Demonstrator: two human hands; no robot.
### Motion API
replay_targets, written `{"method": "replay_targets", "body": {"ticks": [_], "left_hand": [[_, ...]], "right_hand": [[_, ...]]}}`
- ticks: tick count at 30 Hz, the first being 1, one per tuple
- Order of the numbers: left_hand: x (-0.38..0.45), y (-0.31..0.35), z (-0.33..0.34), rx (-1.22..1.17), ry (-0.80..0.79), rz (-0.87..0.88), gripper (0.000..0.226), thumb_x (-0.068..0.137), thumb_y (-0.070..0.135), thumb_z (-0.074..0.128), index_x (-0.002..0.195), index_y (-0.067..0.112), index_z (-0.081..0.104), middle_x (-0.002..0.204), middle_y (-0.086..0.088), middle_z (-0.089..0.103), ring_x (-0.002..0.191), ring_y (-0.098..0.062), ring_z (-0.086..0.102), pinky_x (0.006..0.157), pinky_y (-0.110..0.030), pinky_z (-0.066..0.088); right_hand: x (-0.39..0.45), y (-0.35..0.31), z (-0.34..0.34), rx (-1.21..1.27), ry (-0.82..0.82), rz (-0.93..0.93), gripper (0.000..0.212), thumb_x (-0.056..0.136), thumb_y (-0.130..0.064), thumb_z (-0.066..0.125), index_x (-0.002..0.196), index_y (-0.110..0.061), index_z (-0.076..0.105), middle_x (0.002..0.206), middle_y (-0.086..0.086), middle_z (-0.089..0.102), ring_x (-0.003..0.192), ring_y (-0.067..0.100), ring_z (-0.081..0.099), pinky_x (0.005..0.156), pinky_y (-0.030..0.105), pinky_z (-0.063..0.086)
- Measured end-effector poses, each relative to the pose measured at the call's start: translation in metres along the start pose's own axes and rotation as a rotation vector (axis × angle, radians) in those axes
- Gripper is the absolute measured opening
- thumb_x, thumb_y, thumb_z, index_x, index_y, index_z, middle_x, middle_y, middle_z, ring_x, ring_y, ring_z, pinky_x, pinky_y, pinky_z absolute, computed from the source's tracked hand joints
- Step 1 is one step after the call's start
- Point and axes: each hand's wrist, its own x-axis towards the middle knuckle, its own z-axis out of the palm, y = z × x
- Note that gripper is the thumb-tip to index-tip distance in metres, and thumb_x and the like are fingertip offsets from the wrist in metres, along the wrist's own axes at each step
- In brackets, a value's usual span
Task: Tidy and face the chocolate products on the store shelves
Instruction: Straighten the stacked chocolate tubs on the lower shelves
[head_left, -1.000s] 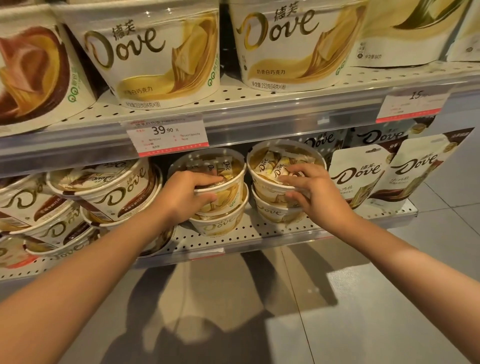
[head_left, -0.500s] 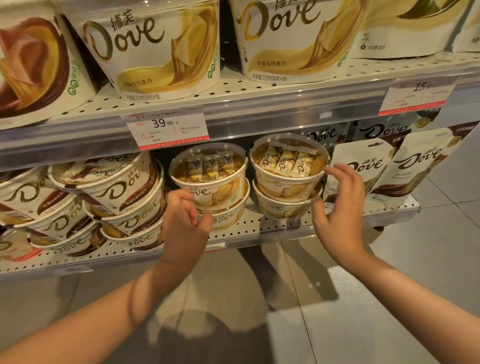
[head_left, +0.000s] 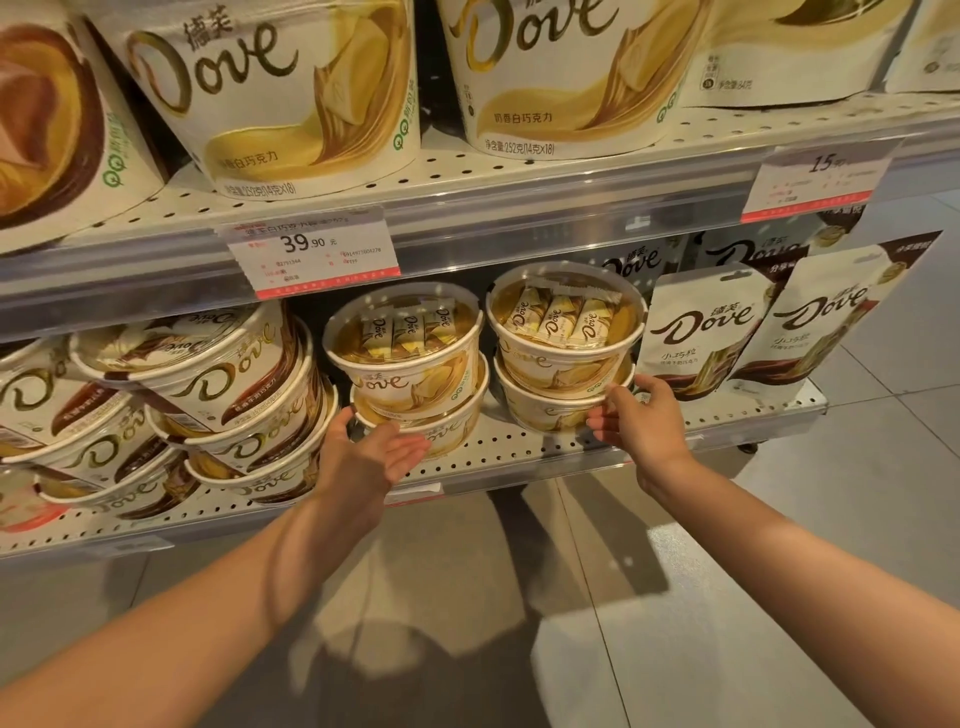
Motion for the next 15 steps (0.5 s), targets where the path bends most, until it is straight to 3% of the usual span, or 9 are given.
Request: {"method": "replay_targets", "body": {"ticks": [4, 9, 12, 15], "left_hand": [[0.003, 0.003, -0.006, 0.042, 0.023, 0.039, 0.071, 0.093, -0.002, 0.049, 0.149, 0.021, 0.013, 0.091, -0.025, 0.06, 0.086, -0.03, 0.064, 0.069, -0.032, 0.051], [0.009, 0.006, -0.022, 0.148, -0.024, 0.043, 0.062, 0.092, -0.002, 0.049, 0.146, 0.014, 0.022, 0.092, -0.022, 0.064, 0.073, -0.021, 0.064, 0.05, -0.022, 0.05], [0.013, 0.004, -0.024, 0.225, -0.035, 0.07, 0.052, 0.093, -0.001, 0.048, 0.141, 0.008, 0.032, 0.077, -0.017, 0.063, 0.051, -0.012, 0.057, 0.045, -0.019, 0.045], [0.019, 0.002, -0.027, 0.275, -0.018, 0.09, 0.048, 0.094, 0.0, 0.046, 0.14, 0.004, 0.033, 0.074, -0.016, 0.064, 0.051, -0.012, 0.054, 0.047, -0.02, 0.044]], "right_hand": [[0.006, 0.001, 0.002, 0.027, 0.055, -0.006, 0.025, 0.091, -0.006, 0.053, 0.115, -0.004, 0.048, 0.067, 0.009, 0.06, 0.054, 0.014, 0.056, 0.058, 0.026, 0.052], [0.011, 0.001, 0.001, 0.0, 0.064, -0.019, 0.015, 0.089, -0.005, 0.056, 0.104, -0.003, 0.056, 0.068, 0.01, 0.061, 0.054, 0.013, 0.055, 0.054, 0.024, 0.049], [0.012, -0.001, -0.002, -0.034, 0.063, -0.041, 0.008, 0.089, -0.005, 0.055, 0.095, -0.005, 0.06, 0.068, 0.009, 0.06, 0.054, 0.012, 0.055, 0.057, 0.023, 0.05], [0.015, -0.001, -0.004, -0.076, 0.038, -0.061, 0.011, 0.09, -0.005, 0.054, 0.091, -0.007, 0.065, 0.067, 0.007, 0.061, 0.055, 0.01, 0.054, 0.05, 0.017, 0.047]]}}
